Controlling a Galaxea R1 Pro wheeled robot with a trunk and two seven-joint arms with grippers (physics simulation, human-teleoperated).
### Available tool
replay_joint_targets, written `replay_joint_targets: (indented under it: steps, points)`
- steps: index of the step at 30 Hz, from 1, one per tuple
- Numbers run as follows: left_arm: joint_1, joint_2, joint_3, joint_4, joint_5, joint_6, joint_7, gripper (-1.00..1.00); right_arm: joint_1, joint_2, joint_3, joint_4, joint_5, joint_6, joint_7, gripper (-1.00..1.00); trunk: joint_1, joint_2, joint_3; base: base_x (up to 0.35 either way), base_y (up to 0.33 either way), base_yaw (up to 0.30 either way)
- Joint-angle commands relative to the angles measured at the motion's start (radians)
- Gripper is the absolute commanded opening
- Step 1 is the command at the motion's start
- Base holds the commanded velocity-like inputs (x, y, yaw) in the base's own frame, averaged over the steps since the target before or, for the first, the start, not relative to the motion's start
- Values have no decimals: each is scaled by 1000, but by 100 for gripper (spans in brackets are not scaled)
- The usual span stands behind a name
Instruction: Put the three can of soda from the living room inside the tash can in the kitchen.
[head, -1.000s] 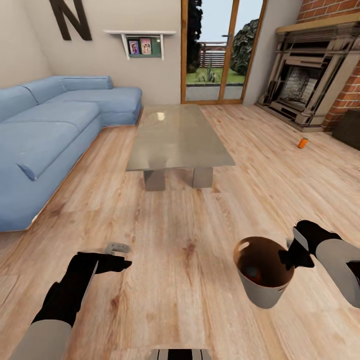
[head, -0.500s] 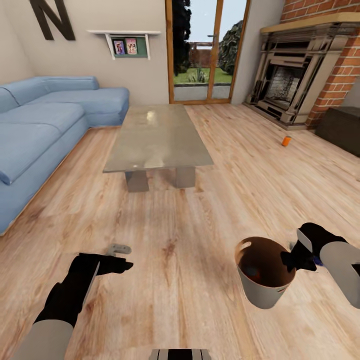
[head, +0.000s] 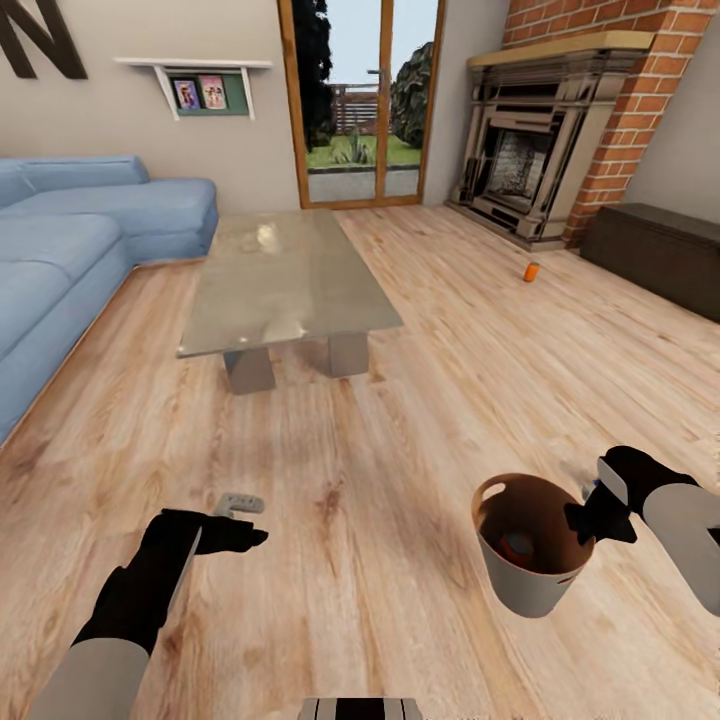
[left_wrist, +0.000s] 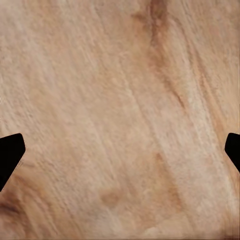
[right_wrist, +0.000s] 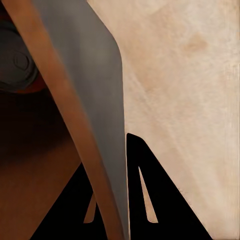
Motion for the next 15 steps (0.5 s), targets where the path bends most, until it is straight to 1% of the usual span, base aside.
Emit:
replay_joint_targets:
  steps: [1, 4, 12, 15]
  points:
    - [0, 0, 0, 4, 0, 0, 0, 100, -1, 0, -14, 0, -22, 1, 9, -100, 0, 0, 0, 0, 315, -251]
    - [0, -7, -1, 10, -1, 0, 0, 100, -1, 0, -14, 0, -22, 1, 9, -100, 0, 0, 0, 0, 317, -196]
    - [-1, -12, -1, 12, -3, 1, 0, 100, 1, 2, -14, 1, -22, 1, 9, -100, 0, 0, 0, 0, 317, -37]
    - [-1, -12, -1, 12, -4, 1, 0, 100, 1, 2, -14, 1, -22, 1, 8, -100, 0, 0, 1, 0, 317, -174]
